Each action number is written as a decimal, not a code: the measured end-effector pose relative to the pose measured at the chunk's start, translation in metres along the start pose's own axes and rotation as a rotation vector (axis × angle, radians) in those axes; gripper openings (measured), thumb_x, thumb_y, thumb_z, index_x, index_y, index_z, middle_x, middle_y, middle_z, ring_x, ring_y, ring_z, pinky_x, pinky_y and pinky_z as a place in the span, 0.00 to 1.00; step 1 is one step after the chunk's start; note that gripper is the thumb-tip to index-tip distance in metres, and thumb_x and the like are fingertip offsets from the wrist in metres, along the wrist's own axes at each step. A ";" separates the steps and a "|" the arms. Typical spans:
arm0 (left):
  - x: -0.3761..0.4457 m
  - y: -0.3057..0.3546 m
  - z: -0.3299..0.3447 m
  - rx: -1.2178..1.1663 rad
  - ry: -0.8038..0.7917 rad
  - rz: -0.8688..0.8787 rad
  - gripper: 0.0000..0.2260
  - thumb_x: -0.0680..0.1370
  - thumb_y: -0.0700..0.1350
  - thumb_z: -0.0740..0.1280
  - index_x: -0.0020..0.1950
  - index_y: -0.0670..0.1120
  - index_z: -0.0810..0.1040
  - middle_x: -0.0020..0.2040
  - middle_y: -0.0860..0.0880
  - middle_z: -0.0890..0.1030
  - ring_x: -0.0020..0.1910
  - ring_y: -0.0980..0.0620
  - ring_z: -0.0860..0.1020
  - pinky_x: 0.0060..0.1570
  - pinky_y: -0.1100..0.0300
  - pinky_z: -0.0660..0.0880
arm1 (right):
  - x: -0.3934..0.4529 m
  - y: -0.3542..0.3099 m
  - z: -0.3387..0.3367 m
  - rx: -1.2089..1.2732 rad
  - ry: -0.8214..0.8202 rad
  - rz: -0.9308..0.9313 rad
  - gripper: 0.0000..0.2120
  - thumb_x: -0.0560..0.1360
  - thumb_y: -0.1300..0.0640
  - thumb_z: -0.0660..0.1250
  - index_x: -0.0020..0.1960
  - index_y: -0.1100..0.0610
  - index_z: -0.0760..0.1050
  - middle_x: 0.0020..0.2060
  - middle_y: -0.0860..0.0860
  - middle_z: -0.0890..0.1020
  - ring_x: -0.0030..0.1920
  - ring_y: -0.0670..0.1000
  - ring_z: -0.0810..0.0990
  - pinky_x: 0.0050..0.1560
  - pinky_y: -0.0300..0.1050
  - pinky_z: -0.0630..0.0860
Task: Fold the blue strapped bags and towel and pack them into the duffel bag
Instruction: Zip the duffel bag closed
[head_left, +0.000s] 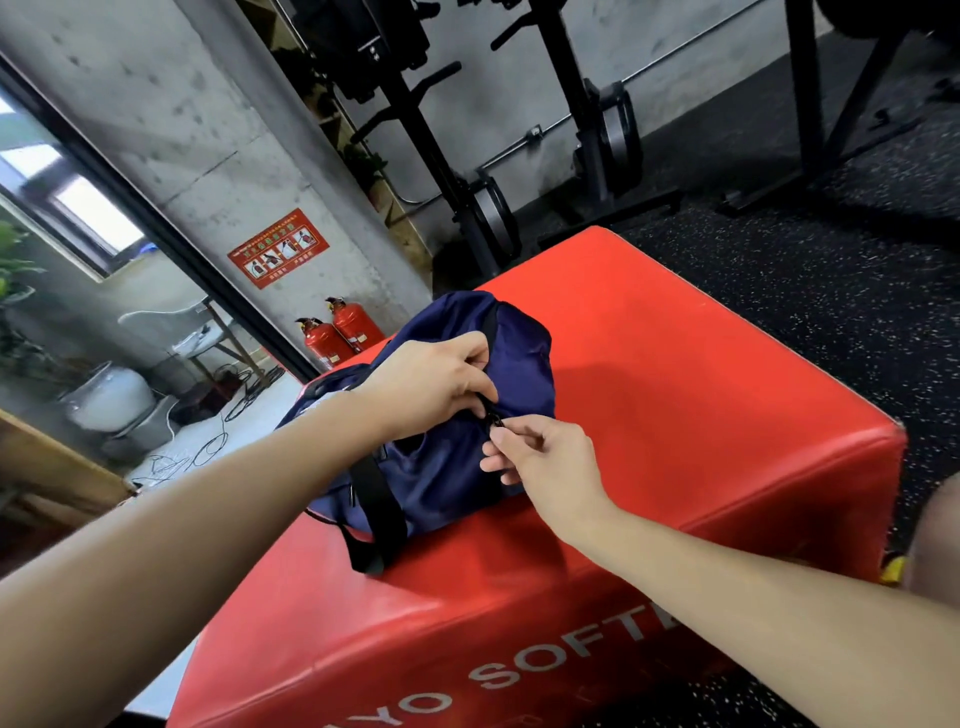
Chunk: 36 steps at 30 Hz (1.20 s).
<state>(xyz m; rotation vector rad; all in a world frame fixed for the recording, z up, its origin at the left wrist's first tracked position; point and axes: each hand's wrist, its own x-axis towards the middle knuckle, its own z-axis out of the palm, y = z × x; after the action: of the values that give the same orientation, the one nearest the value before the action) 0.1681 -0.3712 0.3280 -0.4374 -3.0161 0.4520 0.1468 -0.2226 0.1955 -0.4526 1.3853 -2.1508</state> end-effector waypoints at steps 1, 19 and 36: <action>0.001 -0.002 -0.001 -0.013 0.002 -0.013 0.08 0.70 0.47 0.79 0.48 0.53 0.87 0.45 0.51 0.73 0.35 0.52 0.75 0.27 0.53 0.76 | 0.000 0.000 0.000 -0.003 0.013 -0.001 0.05 0.79 0.63 0.68 0.48 0.59 0.82 0.38 0.55 0.86 0.38 0.50 0.87 0.36 0.40 0.80; 0.003 -0.014 -0.011 -0.182 -0.059 -0.108 0.14 0.71 0.46 0.78 0.57 0.48 0.86 0.45 0.55 0.69 0.44 0.58 0.70 0.50 0.61 0.72 | 0.008 -0.038 0.002 -0.127 -0.077 0.002 0.05 0.79 0.63 0.67 0.46 0.61 0.81 0.37 0.57 0.86 0.36 0.51 0.87 0.29 0.36 0.74; 0.012 -0.042 -0.018 -0.211 -0.017 -0.072 0.19 0.76 0.30 0.69 0.61 0.49 0.84 0.60 0.48 0.79 0.55 0.56 0.77 0.55 0.69 0.74 | 0.034 -0.068 0.016 0.016 -0.071 0.124 0.13 0.79 0.62 0.68 0.35 0.59 0.78 0.36 0.54 0.86 0.38 0.47 0.84 0.34 0.36 0.74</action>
<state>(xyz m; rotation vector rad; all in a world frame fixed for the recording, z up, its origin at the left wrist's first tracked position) 0.1473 -0.4013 0.3578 -0.3365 -3.0961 0.1328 0.1107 -0.2322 0.2632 -0.4214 1.3214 -2.0258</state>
